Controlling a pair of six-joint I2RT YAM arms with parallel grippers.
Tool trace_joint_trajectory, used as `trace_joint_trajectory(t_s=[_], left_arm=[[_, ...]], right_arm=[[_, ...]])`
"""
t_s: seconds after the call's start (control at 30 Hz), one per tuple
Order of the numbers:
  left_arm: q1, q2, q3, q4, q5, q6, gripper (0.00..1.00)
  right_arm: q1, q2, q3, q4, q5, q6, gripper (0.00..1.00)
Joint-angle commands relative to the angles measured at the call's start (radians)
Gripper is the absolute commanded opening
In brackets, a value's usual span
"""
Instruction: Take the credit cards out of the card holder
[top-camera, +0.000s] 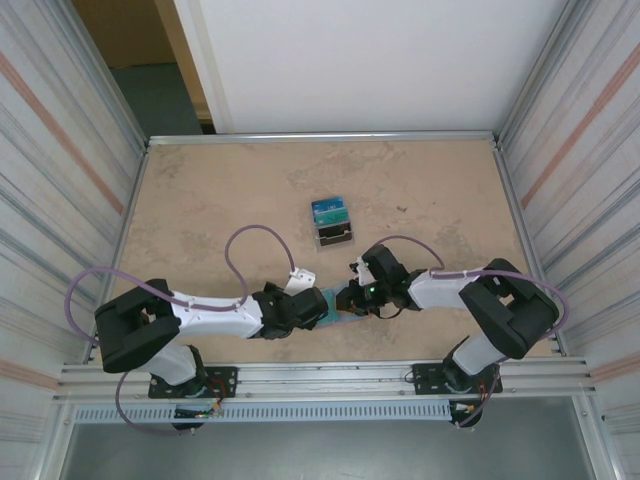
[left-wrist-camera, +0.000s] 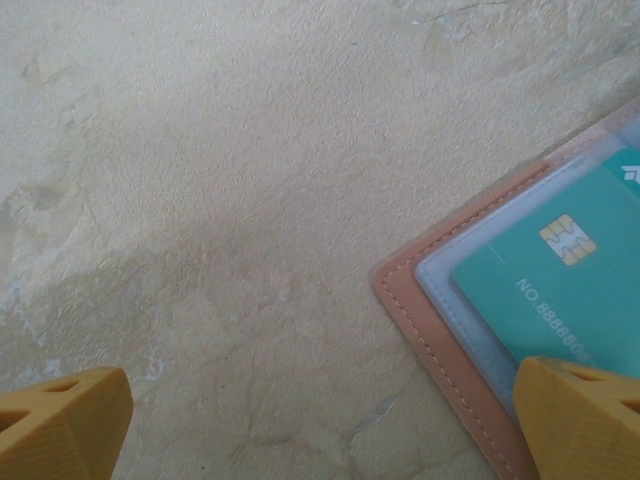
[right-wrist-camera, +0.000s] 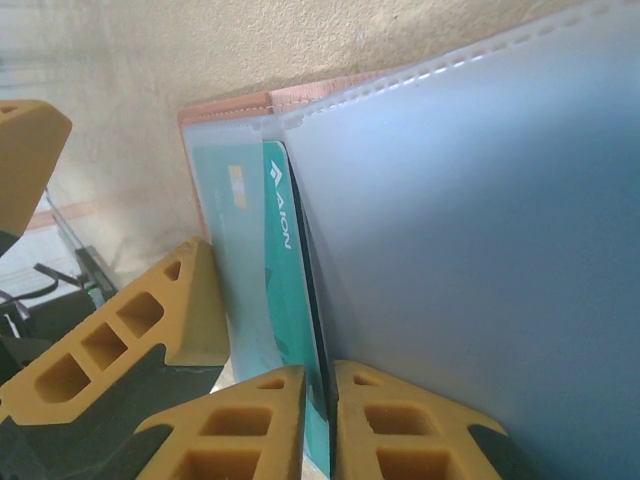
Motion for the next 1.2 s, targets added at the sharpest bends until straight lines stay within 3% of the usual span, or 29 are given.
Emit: trace_joint_trajectory(t_s=[0.0, 0.5, 0.7, 0.87, 1.17], left_arm=[[0.008, 0.035, -0.004, -0.071, 0.012, 0.008, 0.99], [-0.002, 0.043, 0.017, -0.071, 0.016, 0.018, 0.99], [-0.003, 0.043, 0.021, -0.074, 0.010, 0.017, 0.99], [-0.002, 0.043, 0.022, -0.074, 0.007, 0.013, 0.99], [-0.003, 0.041, 0.026, -0.075, 0.008, 0.012, 0.99]], right_arm=[[0.001, 0.016, -0.001, 0.083, -0.064, 0.025, 0.11], [0.011, 0.061, 0.007, 0.143, -0.079, 0.032, 0.14], [0.020, 0.068, 0.012, 0.137, -0.068, 0.025, 0.12], [0.027, 0.051, 0.022, 0.093, -0.043, -0.001, 0.16], [0.044, 0.022, 0.042, 0.032, 0.000, -0.025, 0.08]])
